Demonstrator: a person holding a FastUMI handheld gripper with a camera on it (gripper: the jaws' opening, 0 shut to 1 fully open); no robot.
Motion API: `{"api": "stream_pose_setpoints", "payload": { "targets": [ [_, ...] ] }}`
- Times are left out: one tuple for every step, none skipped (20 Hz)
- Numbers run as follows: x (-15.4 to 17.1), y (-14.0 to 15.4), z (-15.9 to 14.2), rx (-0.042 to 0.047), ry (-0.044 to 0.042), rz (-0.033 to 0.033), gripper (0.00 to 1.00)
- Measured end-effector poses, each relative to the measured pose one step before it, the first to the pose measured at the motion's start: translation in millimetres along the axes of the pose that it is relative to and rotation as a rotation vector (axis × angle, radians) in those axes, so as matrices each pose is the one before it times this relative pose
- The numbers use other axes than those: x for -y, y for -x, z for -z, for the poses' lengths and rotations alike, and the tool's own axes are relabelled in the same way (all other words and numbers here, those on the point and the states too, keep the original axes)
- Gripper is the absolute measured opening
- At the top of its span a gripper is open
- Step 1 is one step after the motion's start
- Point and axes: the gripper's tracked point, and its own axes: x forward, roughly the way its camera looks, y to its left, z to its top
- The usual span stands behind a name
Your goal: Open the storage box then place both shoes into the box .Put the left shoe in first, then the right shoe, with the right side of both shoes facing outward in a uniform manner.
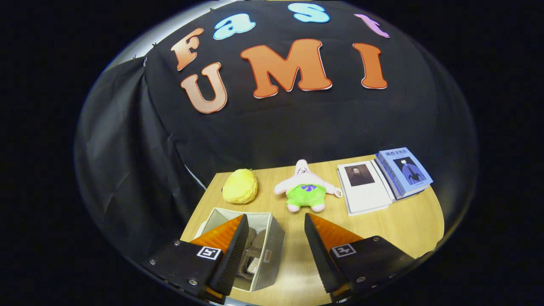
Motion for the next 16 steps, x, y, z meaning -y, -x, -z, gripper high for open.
{"api": "stream_pose_setpoints", "payload": {
  "targets": [
    [7.75,7.40,-8.69,0.02985,0.00081,-0.00411,0.83],
    [7.86,6.89,-9.02,0.03428,0.00859,-0.00172,0.83],
    [9.29,5.61,-13.01,0.03857,0.01135,0.00183,0.86],
    [8.29,6.01,-12.23,0.04113,0.01818,0.00524,0.86],
    [7.61,5.77,-9.23,0.03784,0.01450,0.00288,0.87],
    [6.95,6.53,-10.82,0.03649,0.01084,0.00055,0.87],
    [6.43,5.33,-11.22,0.03912,0.00554,0.00024,0.87],
    [6.53,5.89,-11.67,0.04126,0.01041,-0.00037,0.88],
    [7.88,5.60,-13.06,0.04359,0.01023,0.00213,0.88],
    [7.13,5.12,-12.67,0.04300,0.01685,0.00360,0.90],
    [7.39,4.84,-12.40,0.04217,0.01327,0.00792,0.93],
    [6.58,4.23,-12.17,0.04054,0.01610,0.00367,0.93],
    [6.50,4.42,-12.35,0.04440,0.01279,0.00677,0.95],
    [6.25,3.62,-12.31,0.04155,0.01683,0.00345,0.95],
    [6.28,4.00,-13.09,0.04303,0.01220,0.00429,0.95],
    [5.30,1.48,-9.91,0.03383,0.00837,0.00094,0.95]
  ]
}}
